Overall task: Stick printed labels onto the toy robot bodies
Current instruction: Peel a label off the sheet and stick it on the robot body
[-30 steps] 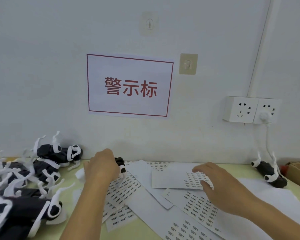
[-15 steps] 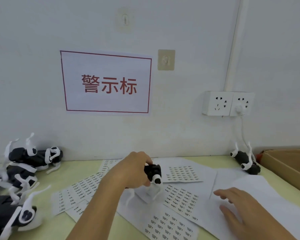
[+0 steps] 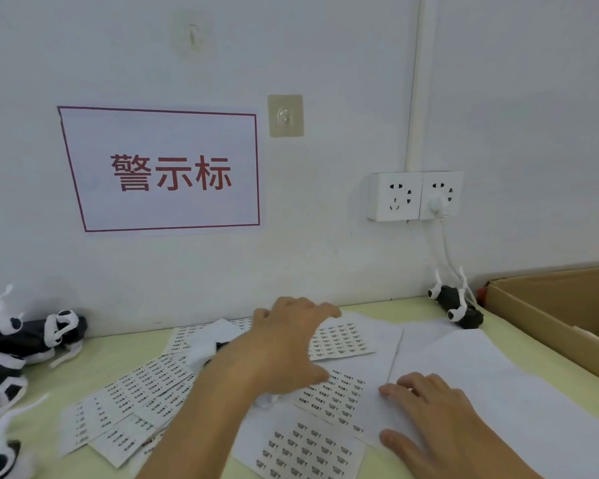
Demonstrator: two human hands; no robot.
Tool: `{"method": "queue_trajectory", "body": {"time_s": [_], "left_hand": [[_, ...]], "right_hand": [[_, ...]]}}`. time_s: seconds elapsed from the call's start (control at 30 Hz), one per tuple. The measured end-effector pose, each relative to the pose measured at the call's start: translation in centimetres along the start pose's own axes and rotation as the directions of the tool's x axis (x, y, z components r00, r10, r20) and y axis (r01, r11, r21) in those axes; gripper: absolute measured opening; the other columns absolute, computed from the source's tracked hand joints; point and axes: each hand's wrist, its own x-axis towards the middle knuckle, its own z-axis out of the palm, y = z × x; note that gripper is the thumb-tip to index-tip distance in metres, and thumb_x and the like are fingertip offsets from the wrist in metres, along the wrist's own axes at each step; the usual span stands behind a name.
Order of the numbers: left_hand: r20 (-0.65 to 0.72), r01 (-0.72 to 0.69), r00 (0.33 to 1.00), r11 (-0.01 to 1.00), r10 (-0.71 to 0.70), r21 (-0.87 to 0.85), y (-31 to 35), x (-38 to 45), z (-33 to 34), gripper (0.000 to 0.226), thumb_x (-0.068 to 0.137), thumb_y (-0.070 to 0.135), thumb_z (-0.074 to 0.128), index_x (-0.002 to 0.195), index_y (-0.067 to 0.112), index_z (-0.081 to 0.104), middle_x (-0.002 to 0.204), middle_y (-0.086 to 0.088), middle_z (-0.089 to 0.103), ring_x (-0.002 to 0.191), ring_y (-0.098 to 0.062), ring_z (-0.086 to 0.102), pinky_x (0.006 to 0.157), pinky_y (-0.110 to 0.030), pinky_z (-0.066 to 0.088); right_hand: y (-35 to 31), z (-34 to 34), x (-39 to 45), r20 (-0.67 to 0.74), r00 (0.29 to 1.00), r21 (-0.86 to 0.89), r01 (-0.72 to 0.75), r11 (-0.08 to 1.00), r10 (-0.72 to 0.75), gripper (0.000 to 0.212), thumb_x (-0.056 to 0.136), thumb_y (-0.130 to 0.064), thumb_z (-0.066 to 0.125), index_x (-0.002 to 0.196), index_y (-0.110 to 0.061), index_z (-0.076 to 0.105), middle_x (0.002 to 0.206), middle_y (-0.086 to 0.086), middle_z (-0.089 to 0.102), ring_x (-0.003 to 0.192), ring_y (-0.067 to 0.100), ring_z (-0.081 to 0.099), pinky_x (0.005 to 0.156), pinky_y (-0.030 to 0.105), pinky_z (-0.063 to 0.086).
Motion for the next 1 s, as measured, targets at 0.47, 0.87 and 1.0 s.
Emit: {"method": "queue_trajectory", "body": {"time_s": [0.47,0.87,1.0], "left_hand": [[0.085,-0.05,0.993,0.949,0.08,-0.311,0.0,2.4,8.9,0.079,0.07,0.066,0.077,0.139,0.051,0.042,0.14,0.026,0.041,0.131,0.002,0.037,0.113,-0.03,0.034],[-0.267,-0.171,0.96,0.927,0.081,-0.333,1.3,2.8,11.4,0.035,0.093,0.057,0.054,0.123,0.038,0.054,0.119,0.023,0.059,0.114,0.002,0.05,0.101,-0.032,0.045],[-0.319,-0.241,0.939,0.906,0.127,-0.349,1.3,2.5,11.3,0.043,0.084,0.058,0.06,0.121,0.037,0.055,0.119,0.024,0.056,0.115,0.002,0.05,0.099,-0.024,0.043]], "right_hand": [[-0.2,-0.6,0.2,-0.101,0.968,0.425,-0.166,0.89,0.229,0.058,0.085,-0.04,0.073,0.115,-0.057,0.027,0.112,-0.024,0.046,0.109,-0.004,0.045,0.091,0.009,0.033],[-1.0,-0.9,0.6,0.146,0.875,0.925,-0.286,0.249,0.463,0.013,0.087,-0.003,0.072,0.098,-0.009,0.075,0.085,0.008,0.078,0.081,0.026,0.077,0.086,0.043,0.06],[-0.8,-0.8,0.3,0.051,0.859,0.895,-0.266,0.359,0.509,0.015,0.087,0.0,0.069,0.091,-0.013,0.074,0.076,0.002,0.078,0.071,0.02,0.076,0.078,0.04,0.06]]}}
